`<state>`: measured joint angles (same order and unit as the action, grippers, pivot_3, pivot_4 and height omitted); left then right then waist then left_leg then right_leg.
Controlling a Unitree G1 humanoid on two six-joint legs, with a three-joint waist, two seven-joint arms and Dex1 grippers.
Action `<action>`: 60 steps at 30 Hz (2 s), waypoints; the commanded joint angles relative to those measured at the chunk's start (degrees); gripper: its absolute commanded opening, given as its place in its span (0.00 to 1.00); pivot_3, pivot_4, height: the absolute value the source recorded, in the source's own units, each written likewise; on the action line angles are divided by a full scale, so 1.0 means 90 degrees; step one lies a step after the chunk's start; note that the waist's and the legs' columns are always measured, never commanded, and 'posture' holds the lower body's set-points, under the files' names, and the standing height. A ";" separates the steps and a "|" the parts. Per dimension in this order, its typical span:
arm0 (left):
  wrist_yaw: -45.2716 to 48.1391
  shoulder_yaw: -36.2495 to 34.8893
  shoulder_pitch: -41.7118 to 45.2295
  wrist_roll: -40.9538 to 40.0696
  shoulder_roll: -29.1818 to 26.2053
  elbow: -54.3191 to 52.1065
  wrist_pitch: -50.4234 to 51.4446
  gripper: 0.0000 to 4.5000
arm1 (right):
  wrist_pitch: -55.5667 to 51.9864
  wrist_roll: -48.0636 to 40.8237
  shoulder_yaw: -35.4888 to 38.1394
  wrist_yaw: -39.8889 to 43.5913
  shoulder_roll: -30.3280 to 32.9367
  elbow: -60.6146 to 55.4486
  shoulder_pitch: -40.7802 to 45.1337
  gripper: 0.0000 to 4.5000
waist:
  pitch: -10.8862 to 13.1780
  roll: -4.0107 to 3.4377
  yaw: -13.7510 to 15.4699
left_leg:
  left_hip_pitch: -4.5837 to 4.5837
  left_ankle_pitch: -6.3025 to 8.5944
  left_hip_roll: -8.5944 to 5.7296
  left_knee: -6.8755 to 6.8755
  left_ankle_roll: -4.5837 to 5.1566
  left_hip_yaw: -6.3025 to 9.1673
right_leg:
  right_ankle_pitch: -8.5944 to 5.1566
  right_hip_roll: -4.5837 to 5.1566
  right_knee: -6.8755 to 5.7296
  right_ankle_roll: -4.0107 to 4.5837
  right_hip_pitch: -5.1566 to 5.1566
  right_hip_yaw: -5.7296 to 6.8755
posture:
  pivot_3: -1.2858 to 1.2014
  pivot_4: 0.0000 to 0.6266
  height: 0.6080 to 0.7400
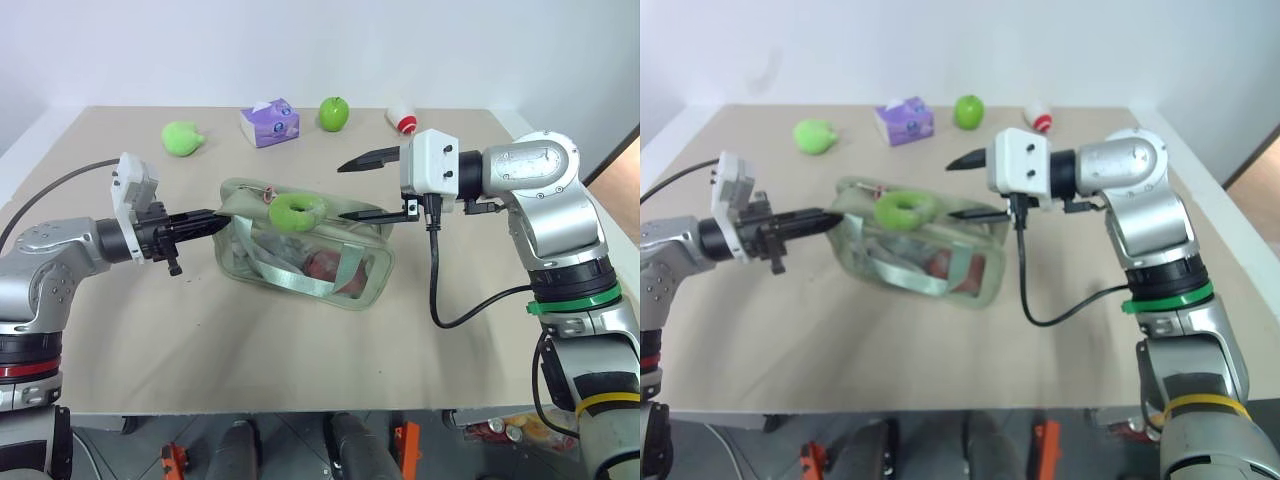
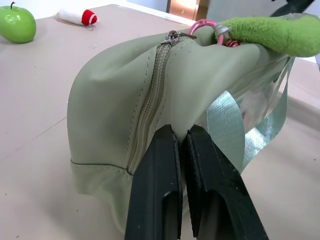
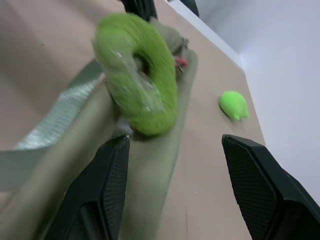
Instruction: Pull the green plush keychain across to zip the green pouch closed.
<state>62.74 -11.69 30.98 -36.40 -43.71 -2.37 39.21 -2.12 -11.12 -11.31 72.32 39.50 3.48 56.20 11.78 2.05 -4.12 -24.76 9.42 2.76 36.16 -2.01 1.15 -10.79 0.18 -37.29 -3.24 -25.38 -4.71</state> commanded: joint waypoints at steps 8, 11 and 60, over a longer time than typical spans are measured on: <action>-0.0123 -0.0177 0.0034 -0.0248 -0.0034 -0.0251 0.0027 0.00 | 0.0410 0.0463 -0.0392 -0.0134 -0.0545 -0.0266 0.0380 0.67 | 0.0000 0.0000 -0.0005 | 0.0000 0.0000 0.0000 0.0000 0.0000 0.0000 | 0.0000 -0.0001 0.0000 0.0000 -0.0001 0.0000 | 0.52 0.24 1.00; -0.0151 -0.0203 0.0022 -0.0285 -0.0050 -0.0277 0.0053 0.00 | 0.0447 0.0442 -0.0446 -0.0095 -0.0704 -0.0305 0.0429 0.67 | 0.0000 0.0000 -0.0003 | 0.0000 0.0000 0.0001 0.0000 0.0000 0.0000 | 0.0001 -0.0001 0.0000 0.0000 -0.0001 0.0000 | 0.52 0.24 1.00; -0.0398 -0.0113 -0.0175 -0.0507 0.0058 -0.0260 0.0008 0.00 | 0.0544 0.0689 0.0879 0.0946 0.2702 0.1200 -0.0295 0.01 | 0.0001 -0.0002 0.0058 | 0.0006 0.0000 -0.0010 -0.0026 -0.0001 -0.0012 | -0.0007 0.0015 0.0014 0.0006 0.0001 -0.0004 | 0.52 0.24 1.00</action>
<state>58.51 -11.79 28.93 -40.44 -42.40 -4.23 39.84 0.47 -7.87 -4.79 81.10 60.48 14.76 54.10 11.79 2.04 -3.60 -24.69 9.43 2.67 35.93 -2.02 1.02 -10.85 0.31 -37.16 -3.19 -25.37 -4.76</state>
